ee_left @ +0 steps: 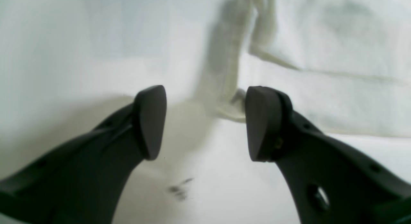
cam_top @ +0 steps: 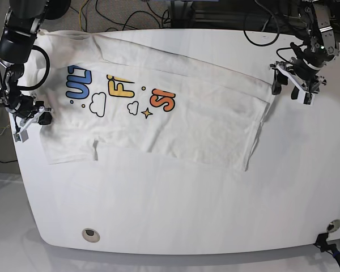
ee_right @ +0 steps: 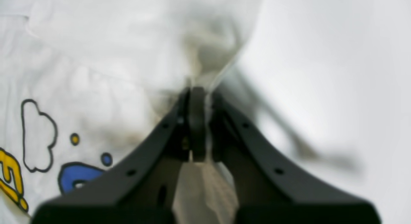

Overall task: Fold the T-shirt properly
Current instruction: 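Drag the pinched fabric with the left gripper toward the shirt's collar edge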

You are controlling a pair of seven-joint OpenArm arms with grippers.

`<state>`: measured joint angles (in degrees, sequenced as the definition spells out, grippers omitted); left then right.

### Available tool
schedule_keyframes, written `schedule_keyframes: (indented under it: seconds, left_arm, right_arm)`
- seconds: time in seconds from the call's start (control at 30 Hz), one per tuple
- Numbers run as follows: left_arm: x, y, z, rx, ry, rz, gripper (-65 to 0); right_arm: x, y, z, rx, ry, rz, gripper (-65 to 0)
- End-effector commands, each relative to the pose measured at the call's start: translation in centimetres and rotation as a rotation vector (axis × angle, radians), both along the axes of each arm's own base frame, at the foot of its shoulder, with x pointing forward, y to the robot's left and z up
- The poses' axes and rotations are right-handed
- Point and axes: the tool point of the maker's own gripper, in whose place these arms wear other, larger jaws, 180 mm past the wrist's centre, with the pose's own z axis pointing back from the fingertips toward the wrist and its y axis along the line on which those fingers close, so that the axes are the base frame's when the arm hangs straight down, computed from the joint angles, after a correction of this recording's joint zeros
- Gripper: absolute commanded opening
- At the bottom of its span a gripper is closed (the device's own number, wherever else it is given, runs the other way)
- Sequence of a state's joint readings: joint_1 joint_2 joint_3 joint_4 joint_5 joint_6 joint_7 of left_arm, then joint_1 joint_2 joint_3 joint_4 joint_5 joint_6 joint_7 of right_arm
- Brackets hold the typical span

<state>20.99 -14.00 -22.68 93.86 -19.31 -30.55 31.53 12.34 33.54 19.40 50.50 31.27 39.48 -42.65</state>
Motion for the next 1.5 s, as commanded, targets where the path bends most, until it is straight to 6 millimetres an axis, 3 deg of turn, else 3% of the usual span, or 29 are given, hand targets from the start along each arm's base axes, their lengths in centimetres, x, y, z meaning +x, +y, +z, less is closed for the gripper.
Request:
schedule_keyframes:
  seconds: [0.0,0.4,0.67,0.73,0.87,1.03,1.27,1.4,1.47]
  left_arm:
    - [0.7,-0.6,0.4,-0.017,-0.025,-0.049,-28.0]
    - [0.4,-3.0,-1.7,-0.065,0.027,-0.089,-28.4]
    - [0.5,-3.1,-1.8,-0.065,0.028,-0.092,-29.4]
    - [0.5,-3.0,-1.8,-0.064,0.029,-0.092,-38.1]
    - [0.5,-3.0,-1.8,-0.063,0.029,-0.089,-65.0]
    - [0.0,-2.9,-2.2,-0.065,0.043,-0.083,-65.0]
    - [-3.6,-2.6,-4.0,-0.068,0.127,-0.076,-65.0]
    - [-7.0,-2.8,-5.3,-0.076,0.201,-0.074,-65.0]
    - [-8.6,-2.8,-5.8,-0.077,0.235,-0.073,-65.0]
  right_arm:
    - [1.2,-1.1,2.0,-0.021,-0.054,-0.001,-65.0]
    - [1.2,-1.1,2.0,-0.021,-0.054,-0.001,-65.0]
    - [1.2,-1.1,2.0,-0.021,-0.054,-0.001,-65.0]
    - [1.2,-1.1,2.0,-0.021,-0.054,-0.001,-65.0]
    - [1.2,-1.1,2.0,-0.021,-0.054,-0.001,-65.0]
    - [1.2,-1.1,2.0,-0.021,-0.054,-0.001,-65.0]
    - [1.2,-1.1,2.0,-0.019,-0.055,-0.001,-65.0]
    - [1.3,-1.0,2.0,-0.017,-0.056,-0.002,-65.0]
    - [1.4,0.0,1.4,0.005,-0.054,0.004,-65.0]
